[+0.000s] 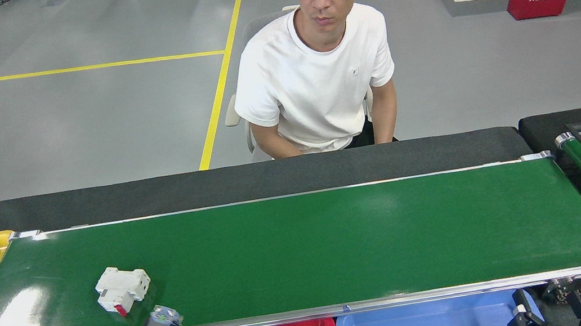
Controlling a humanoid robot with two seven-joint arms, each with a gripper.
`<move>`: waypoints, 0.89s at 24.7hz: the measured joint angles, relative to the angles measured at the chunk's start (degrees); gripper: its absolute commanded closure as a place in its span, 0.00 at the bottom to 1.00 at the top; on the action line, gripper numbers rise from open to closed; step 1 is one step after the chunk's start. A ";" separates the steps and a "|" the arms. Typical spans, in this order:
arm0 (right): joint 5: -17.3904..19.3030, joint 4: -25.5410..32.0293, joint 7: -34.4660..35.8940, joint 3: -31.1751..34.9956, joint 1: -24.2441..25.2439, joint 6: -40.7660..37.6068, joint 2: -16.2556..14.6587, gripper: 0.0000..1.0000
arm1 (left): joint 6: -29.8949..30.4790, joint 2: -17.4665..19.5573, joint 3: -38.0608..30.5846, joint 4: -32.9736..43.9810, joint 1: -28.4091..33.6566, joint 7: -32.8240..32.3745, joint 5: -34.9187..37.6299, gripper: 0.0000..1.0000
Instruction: Pick switch part from conveyor to tray
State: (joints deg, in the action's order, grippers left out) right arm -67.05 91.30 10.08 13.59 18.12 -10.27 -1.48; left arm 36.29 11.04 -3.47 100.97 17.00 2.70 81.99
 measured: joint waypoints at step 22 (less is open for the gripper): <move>0.74 0.02 0.01 0.67 -0.35 -0.17 0.02 0.00 | -9.49 -1.78 -20.62 -14.27 -8.49 -1.92 -2.55 0.00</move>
State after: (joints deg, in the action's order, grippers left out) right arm -66.31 91.32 10.09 14.26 17.77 -10.44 -1.46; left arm 26.80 9.27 -24.09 86.70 8.51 0.78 79.44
